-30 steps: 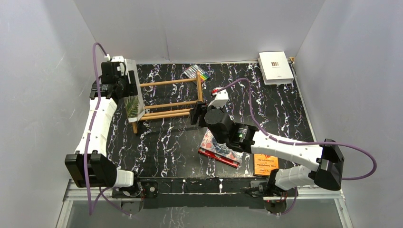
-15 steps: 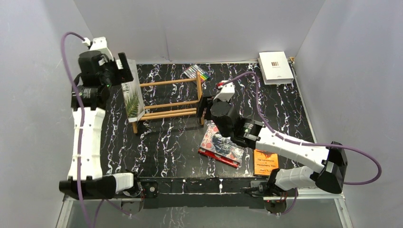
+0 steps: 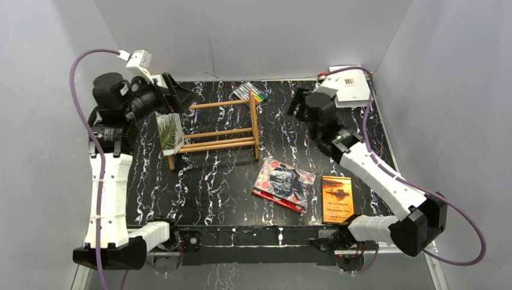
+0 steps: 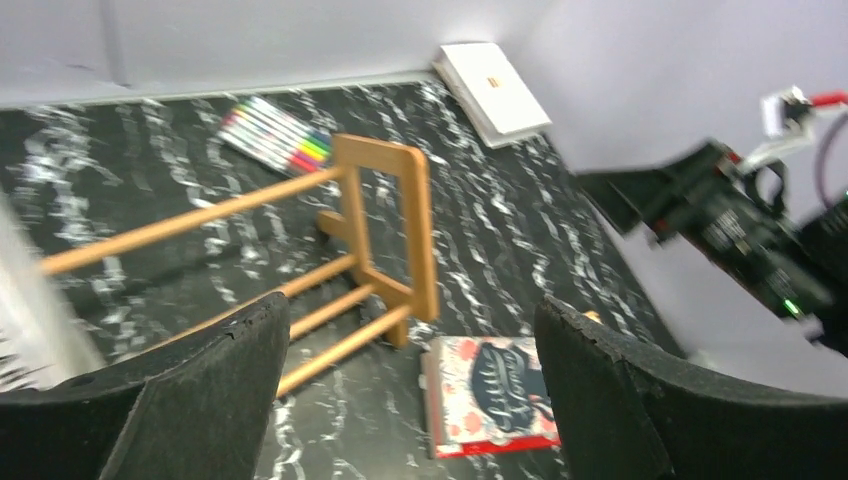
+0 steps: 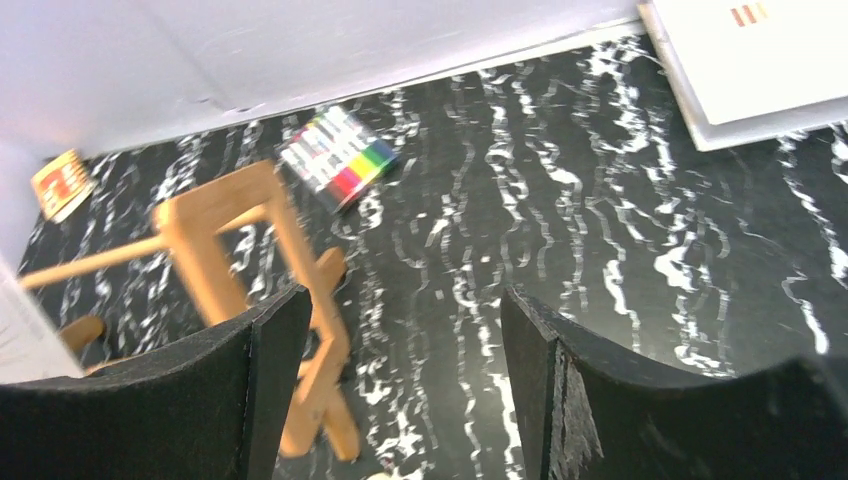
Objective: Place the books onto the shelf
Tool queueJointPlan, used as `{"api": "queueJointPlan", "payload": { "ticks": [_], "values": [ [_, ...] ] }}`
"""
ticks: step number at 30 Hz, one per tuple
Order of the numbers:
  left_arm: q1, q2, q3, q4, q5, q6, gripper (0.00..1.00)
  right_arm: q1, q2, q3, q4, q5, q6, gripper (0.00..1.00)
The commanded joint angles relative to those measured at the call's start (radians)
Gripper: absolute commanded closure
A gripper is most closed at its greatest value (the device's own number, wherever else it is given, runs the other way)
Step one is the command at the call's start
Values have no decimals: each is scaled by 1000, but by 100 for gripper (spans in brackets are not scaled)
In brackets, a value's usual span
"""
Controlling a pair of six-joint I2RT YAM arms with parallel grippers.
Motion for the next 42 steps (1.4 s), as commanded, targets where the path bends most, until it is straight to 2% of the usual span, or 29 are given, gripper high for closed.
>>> {"api": "queueJointPlan", "payload": {
  "ticks": [1, 5, 8, 15, 25, 34, 39, 42],
  "values": [
    [-69, 23, -111, 181, 207, -174, 11, -234, 7, 36, -28, -199, 33, 21],
    [-192, 59, -144, 186, 100, -128, 13, -450, 71, 27, -19, -371, 89, 22],
    [-213, 58, -164, 184, -39, -89, 13, -556, 144, 39, -17, -434, 124, 22],
    [-234, 82, -254, 224, -65, -119, 13, -783, 293, -9, 118, -619, 287, 23],
    [-254, 17, -473, 382, -65, -236, 14, -852, 595, 94, 293, -668, 475, 30],
    [-267, 23, -469, 404, -45, -243, 14, -891, 840, 259, 414, -654, 555, 33],
    [-271, 22, -462, 404, -46, -248, 14, -896, 970, 405, 333, -652, 601, 39],
    [-273, 25, -461, 404, -50, -250, 14, -896, 1003, 438, 349, -652, 609, 43]
  ]
}}
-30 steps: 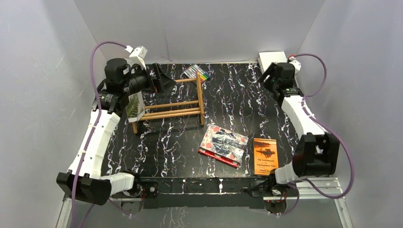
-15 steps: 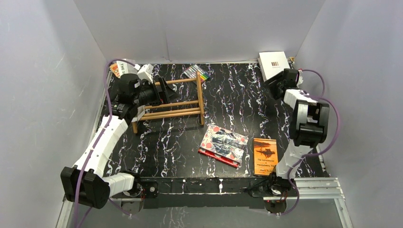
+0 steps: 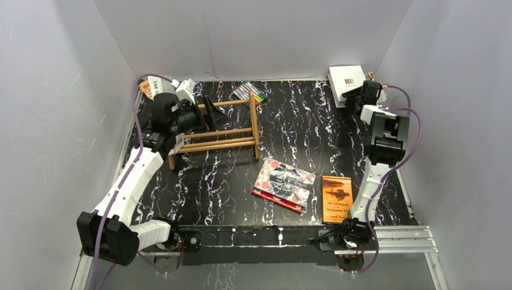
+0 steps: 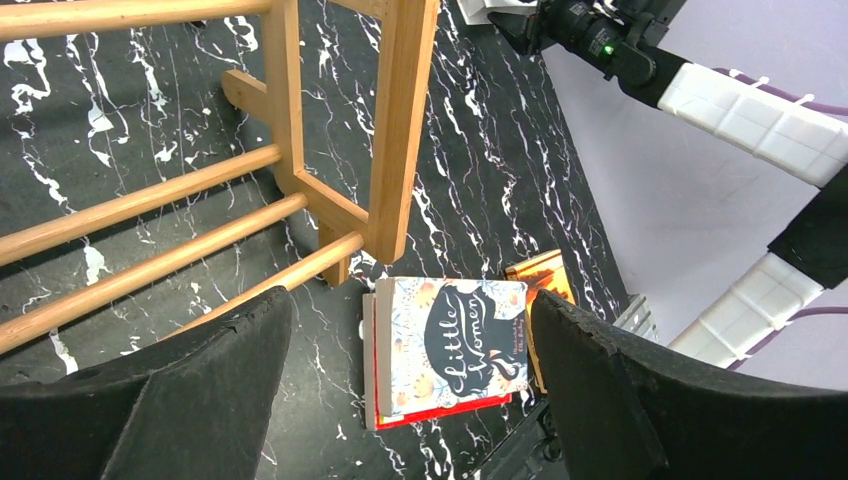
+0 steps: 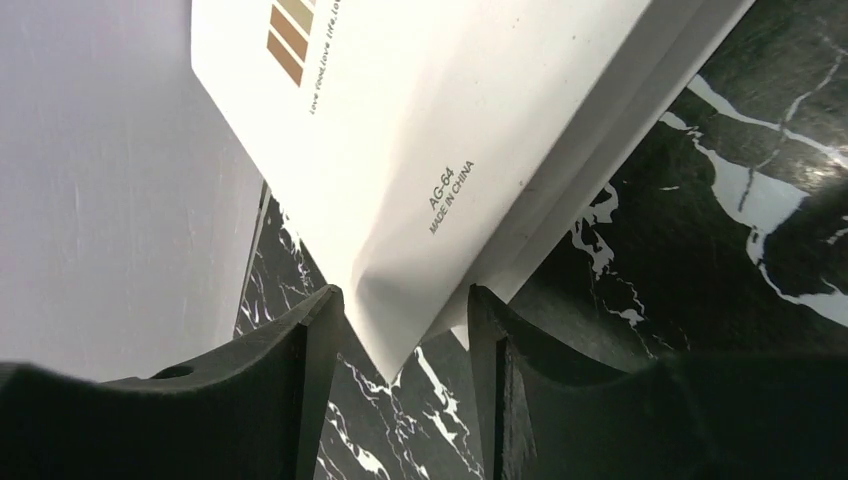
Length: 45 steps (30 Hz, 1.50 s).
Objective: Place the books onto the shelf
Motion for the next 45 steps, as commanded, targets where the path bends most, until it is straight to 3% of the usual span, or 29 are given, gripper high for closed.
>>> {"api": "queueJointPlan", "payload": {
  "ticks": [1, 5, 17, 29, 37, 45],
  "values": [
    [-8, -32, 29, 20, 19, -8, 14, -3, 32, 78, 24, -3, 50, 44],
    [-11, -24, 31, 20, 19, -10, 14, -3, 32, 71, 24, -1, 55, 54],
    [-15, -38, 21, 19, 12, -16, 14, -3, -33, -41, 75, 20, 116, 99],
    [-17, -48, 12, 14, 14, -18, 14, 8, -166, -247, 153, -38, 185, 100],
    [-23, -42, 23, 15, 19, -30, 14, 97, -363, -509, 195, -36, 225, 100],
    [-158, -4, 122, 14, -39, -49, 14, 198, -624, -775, 180, -4, 308, 100]
  ]
}}
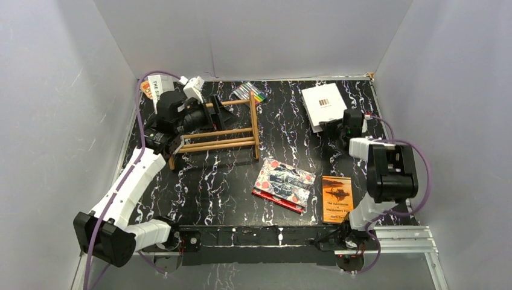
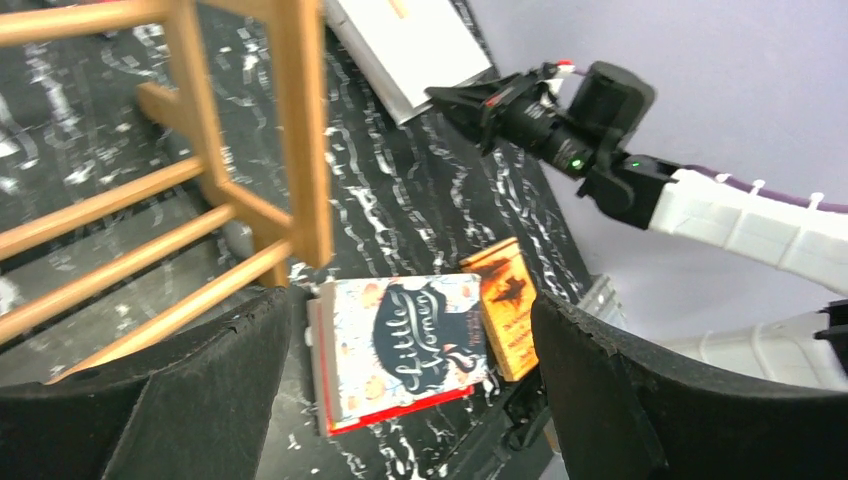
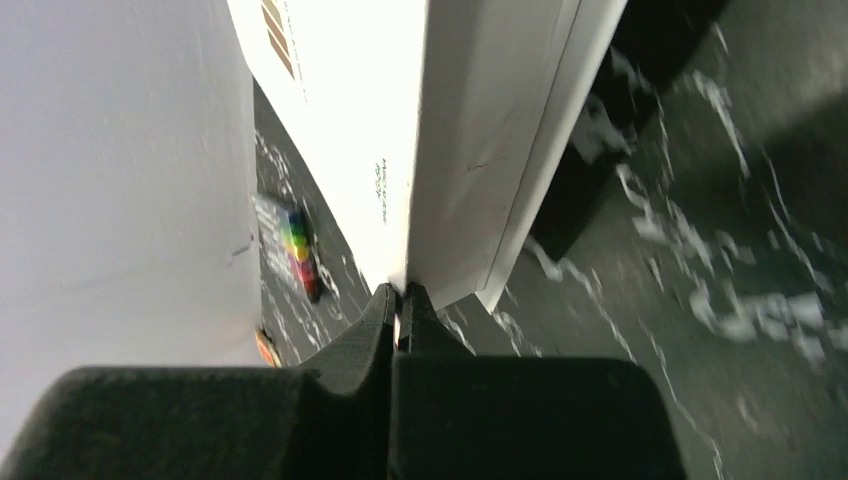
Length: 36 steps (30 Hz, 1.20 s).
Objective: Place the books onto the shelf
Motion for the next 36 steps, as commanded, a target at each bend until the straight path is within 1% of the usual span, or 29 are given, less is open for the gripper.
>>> {"api": "queueJointPlan", "payload": {
  "ticks": [1, 7, 8, 9, 10, 11, 12, 14, 16, 18, 20, 22, 23, 24, 25, 27, 29, 31, 33, 36],
  "values": [
    [-104, 16, 97, 18, -42, -15, 14, 31, -153, -114, 13, 19, 54, 100],
    [-303, 132, 169, 34, -186, -31, 14, 60, -329, -229, -44, -20, 49, 100],
    [-338, 163, 186, 36, -212, -33, 14, 60, -347, -241, -57, -28, 40, 98],
    [-370, 194, 209, 36, -238, -33, 14, 61, -366, -249, -82, -33, 32, 94],
    [-397, 226, 235, 35, -268, -35, 15, 61, -384, -255, -110, -37, 25, 85],
    [-423, 257, 262, 35, -293, -38, 15, 61, -401, -265, -130, -40, 17, 72],
    [-442, 290, 293, 35, -310, -40, 15, 62, -422, -270, -149, -37, 3, 62],
    [-483, 359, 360, 27, -358, -45, 15, 62, -454, -281, -198, -21, -26, 50],
    [-521, 428, 432, 7, -407, -50, 15, 61, -483, -280, -243, 6, -68, 46],
    [-550, 504, 515, -18, -464, -63, 15, 58, -512, -253, -304, 24, -138, 45],
    [-570, 572, 583, -47, -531, -71, 15, 59, -545, -208, -397, 94, -206, 44],
    [-582, 634, 641, -77, -586, -90, 15, 58, -581, -161, -439, 150, -307, 44],
    [-584, 662, 666, -85, -613, -100, 15, 58, -591, -139, -457, 189, -350, 42],
    [-585, 691, 686, -92, -633, -114, 15, 56, -597, -110, -476, 231, -399, 37],
    [-585, 716, 709, -98, -651, -124, 15, 55, -594, -79, -499, 276, -453, 34],
    [-586, 770, 751, -106, -676, -144, 14, 50, -563, -9, -542, 343, -546, 21],
    [-586, 827, 795, -115, -682, -158, 13, 27, -517, 60, -542, 347, -640, 12],
    [-585, 882, 847, -130, -693, -171, 12, -18, -453, 122, -539, 279, -727, 10],
    [-585, 933, 894, -140, -704, -182, 12, -70, -386, 182, -553, 212, -778, 9],
    [-586, 1014, 942, -146, -713, -196, 11, -149, -286, 235, -530, 48, -854, 8]
  ]
}}
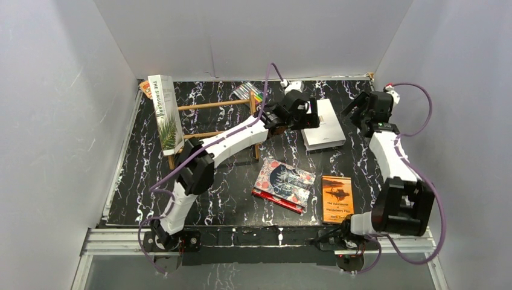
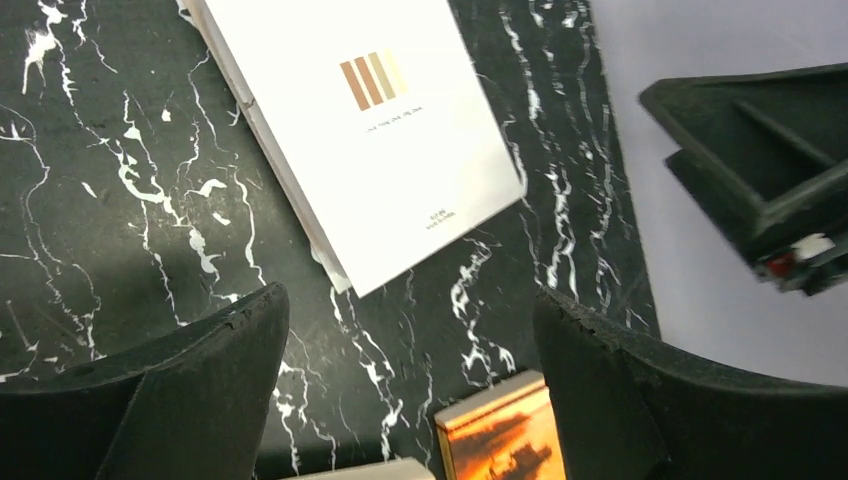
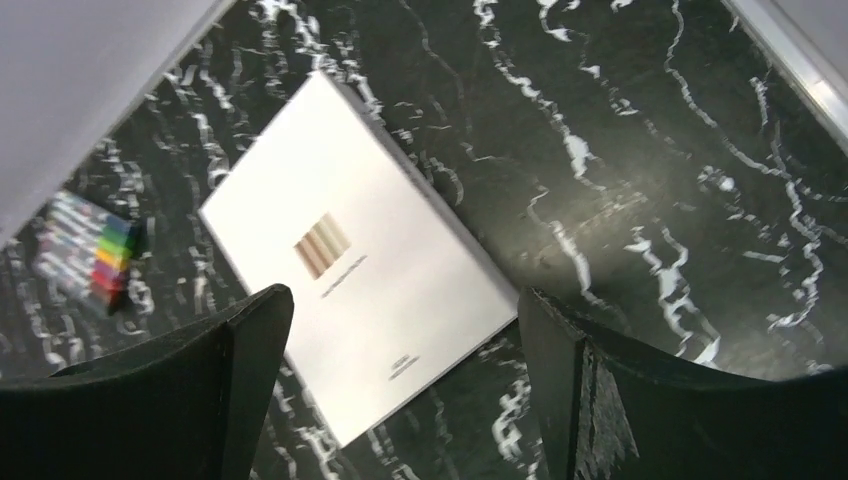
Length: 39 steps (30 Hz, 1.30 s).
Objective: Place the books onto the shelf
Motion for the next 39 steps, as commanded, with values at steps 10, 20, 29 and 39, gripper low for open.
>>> {"api": "queueJointPlan", "payload": {
  "ticks": [10, 20, 29, 39],
  "values": [
    [17, 233, 139, -24, -21, -74, 21, -123, 330, 144, -25, -479, -271, 7],
    [62, 283, 30, 123, 97, -24, 34, -122, 419, 101, 24, -501, -261, 7],
    [77, 289, -66, 189, 225, 4, 55, -123, 450, 37, 89, -673, -266, 8],
    [77, 318, -78, 160, 295, 4, 72, -140, 373, -46, 292, -987, -181, 12]
  ]
}}
